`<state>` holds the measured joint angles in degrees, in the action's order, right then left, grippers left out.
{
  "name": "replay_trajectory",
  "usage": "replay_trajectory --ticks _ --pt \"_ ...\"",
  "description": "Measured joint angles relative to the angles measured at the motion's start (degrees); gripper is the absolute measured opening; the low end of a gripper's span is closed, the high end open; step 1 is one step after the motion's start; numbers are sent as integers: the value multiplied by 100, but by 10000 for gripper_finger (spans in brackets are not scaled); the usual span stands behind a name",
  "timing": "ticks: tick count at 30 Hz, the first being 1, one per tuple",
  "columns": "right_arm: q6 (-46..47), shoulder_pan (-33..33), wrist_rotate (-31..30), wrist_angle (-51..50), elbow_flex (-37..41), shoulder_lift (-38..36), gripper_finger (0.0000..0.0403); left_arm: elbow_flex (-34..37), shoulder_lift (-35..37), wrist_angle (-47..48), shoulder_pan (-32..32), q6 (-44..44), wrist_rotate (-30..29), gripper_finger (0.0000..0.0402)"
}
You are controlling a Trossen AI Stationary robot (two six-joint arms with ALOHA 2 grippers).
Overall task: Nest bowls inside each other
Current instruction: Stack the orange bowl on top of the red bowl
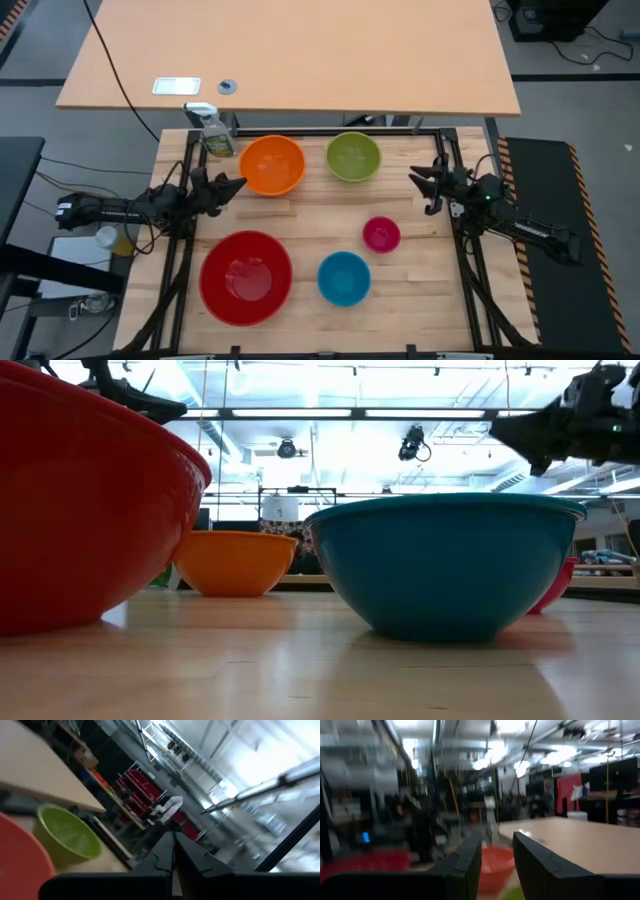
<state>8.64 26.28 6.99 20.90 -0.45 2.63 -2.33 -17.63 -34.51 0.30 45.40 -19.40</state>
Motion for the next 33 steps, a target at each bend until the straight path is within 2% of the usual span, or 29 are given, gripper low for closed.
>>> replay_trajectory --ticks 2,6,13,18,22,27,33 --pt "525 -2 -130 426 0 -2 120 0 0 -24 0 416 0 18" --pt "1774 0 -701 931 -4 -2 120 0 0 -89 0 552 0 18" --pt "2707 -2 -580 1042 -4 0 120 0 0 -244 0 539 -52 18" --pt "3444 -2 -808 1054 -4 2 120 -25 1 -608 0 395 -262 18" --pt "3532 -2 -1215 1054 -6 136 120 -414 -68 -472 0 -416 -526 18" --pt "3570 -2 -1230 788 -256 767 117 -1383 -314 852 2 -1440 -1019 38" --pt "3154 -2 -1060 754 -893 2077 116 -2595 -653 3172 2 -1603 -1606 94"
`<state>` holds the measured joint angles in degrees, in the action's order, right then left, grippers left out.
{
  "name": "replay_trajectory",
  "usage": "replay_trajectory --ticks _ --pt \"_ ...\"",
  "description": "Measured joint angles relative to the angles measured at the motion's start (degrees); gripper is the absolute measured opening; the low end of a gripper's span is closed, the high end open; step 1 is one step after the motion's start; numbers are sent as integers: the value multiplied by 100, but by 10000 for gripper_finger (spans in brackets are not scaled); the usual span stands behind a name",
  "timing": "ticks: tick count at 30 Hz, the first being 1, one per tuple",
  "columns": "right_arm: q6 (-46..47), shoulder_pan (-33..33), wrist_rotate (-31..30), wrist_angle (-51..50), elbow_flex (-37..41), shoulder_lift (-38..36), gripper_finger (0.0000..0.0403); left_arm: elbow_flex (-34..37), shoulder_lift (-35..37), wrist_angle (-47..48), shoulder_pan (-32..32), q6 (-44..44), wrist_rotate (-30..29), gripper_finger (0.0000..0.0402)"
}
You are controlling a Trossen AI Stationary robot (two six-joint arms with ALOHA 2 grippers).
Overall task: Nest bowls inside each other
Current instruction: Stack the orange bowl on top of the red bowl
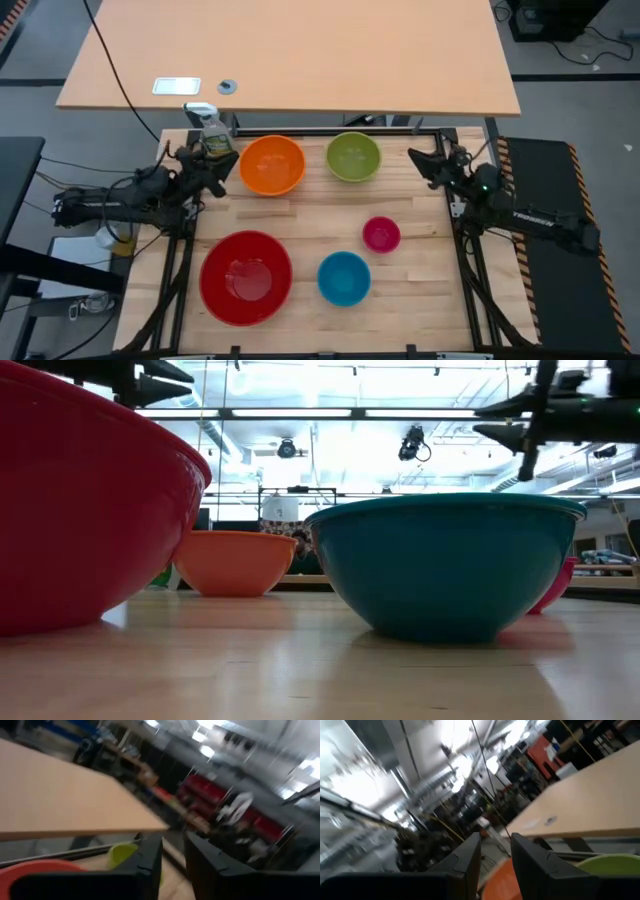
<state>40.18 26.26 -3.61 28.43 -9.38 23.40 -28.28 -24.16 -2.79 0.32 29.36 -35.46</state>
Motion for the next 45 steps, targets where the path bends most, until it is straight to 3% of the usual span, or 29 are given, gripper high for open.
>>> replay_trajectory --ticks 7,17,27,41,45 --pt "-603 0 483 -9 -944 1807 116 -609 -145 1253 26 396 -44 134" --pt "-1316 0 1180 21 -2418 3886 116 -609 -134 1298 26 651 36 134" --pt "-1497 -115 1716 13 -3675 5336 117 -609 -134 1299 26 766 -29 135" --pt "-2361 -726 1251 -1041 -5200 6622 117 -609 -134 1465 7 743 -26 135" --pt "-2589 -865 1062 -1433 -5574 6986 117 -609 -134 1471 9 754 220 135"
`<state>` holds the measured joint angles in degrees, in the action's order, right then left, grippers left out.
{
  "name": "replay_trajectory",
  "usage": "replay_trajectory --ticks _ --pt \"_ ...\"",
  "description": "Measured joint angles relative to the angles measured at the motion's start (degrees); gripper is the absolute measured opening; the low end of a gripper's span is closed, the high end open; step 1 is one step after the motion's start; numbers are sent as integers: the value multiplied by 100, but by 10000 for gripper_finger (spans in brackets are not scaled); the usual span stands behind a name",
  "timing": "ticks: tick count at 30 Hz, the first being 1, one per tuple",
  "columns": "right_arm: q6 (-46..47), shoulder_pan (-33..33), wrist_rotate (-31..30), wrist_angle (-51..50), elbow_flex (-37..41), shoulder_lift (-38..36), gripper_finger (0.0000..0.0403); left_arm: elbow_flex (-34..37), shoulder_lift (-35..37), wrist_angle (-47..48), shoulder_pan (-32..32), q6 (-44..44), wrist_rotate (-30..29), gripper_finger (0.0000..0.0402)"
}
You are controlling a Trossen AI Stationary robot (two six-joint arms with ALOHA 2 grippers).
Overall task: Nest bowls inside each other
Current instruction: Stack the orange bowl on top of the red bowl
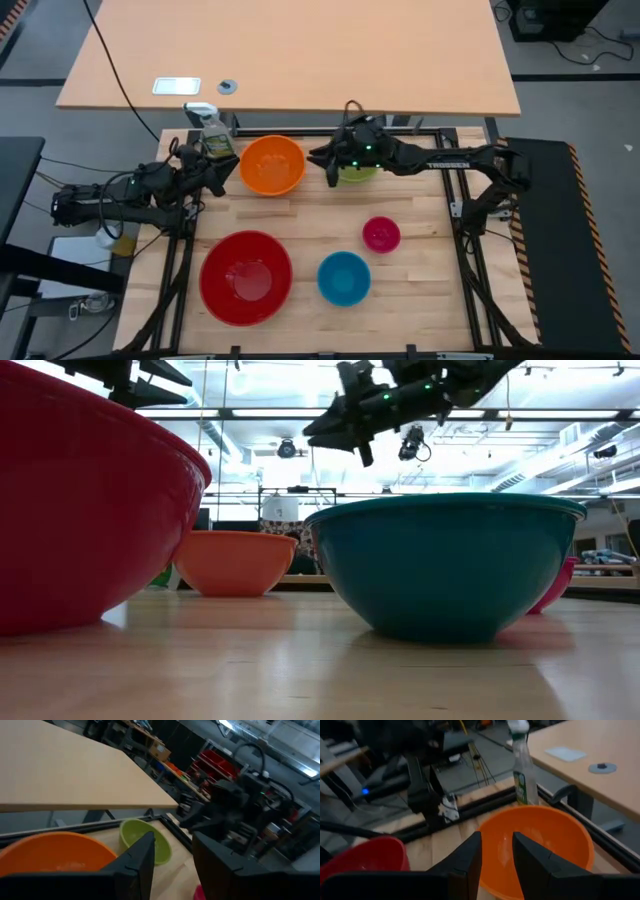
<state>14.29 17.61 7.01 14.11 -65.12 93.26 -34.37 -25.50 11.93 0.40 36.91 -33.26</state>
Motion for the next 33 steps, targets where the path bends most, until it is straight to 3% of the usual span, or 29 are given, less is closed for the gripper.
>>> replay_trajectory --ticks 6,13,19,24,33 --pt "-500 -186 13 -404 -445 488 127 0 0 247 0 4 442 135" --pt "-1266 -429 201 -942 -747 905 197 4 0 476 0 10 455 135" --pt "-1346 -577 -484 -1270 -924 1192 251 4 0 476 0 276 463 135" --pt "-925 -630 -1459 -1521 -1074 1258 254 4 0 561 0 480 464 135" --pt "-644 -262 -1808 -1587 -1115 1324 239 5 -80 770 6 658 463 135"
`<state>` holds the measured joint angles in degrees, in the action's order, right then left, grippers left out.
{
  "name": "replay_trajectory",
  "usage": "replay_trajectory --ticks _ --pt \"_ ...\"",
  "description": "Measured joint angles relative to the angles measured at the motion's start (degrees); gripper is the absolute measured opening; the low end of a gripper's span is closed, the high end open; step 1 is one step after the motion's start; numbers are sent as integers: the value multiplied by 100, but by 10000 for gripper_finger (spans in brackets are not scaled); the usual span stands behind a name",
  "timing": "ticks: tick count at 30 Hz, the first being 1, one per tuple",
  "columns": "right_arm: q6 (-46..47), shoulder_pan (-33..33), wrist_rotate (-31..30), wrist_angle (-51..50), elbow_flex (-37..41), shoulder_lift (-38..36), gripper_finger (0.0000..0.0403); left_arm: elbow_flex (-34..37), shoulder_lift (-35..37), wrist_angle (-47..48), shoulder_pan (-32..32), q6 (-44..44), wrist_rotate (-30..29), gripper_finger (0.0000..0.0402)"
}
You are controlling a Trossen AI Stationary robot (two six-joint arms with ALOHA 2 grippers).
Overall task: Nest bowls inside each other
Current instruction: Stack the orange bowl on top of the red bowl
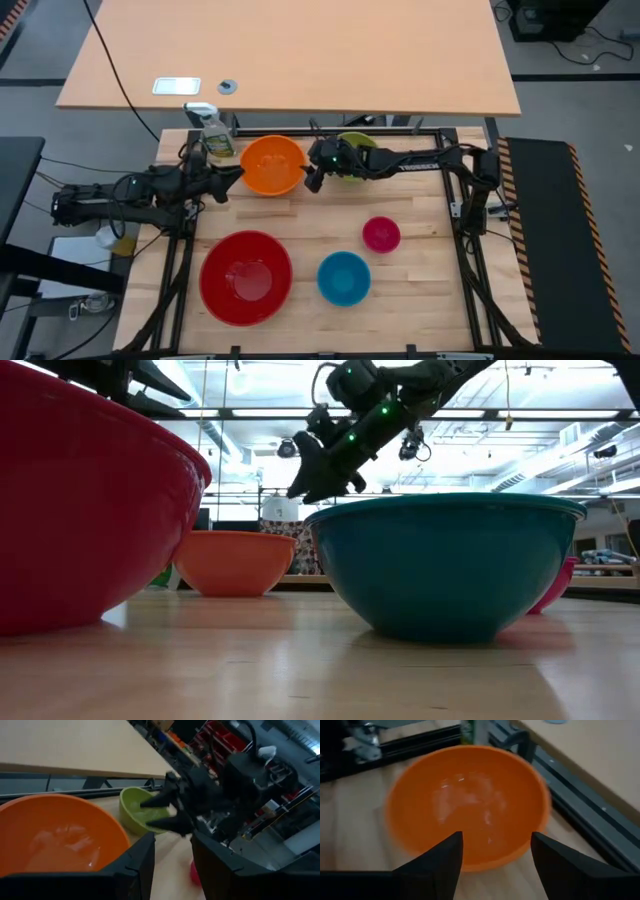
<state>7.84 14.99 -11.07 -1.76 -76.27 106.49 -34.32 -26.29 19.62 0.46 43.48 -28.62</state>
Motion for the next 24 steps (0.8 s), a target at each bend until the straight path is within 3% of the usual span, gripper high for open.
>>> replay_trajectory --ticks 7,15,24 --pt "193 287 213 297 -20 363 238 2 -324 0 1 -2 -2 135" --pt "253 299 215 302 -577 1063 237 2 -580 12 -6 73 2 135" --pt "-93 246 15 -524 -1295 1414 226 2 -634 11 -6 185 446 135"
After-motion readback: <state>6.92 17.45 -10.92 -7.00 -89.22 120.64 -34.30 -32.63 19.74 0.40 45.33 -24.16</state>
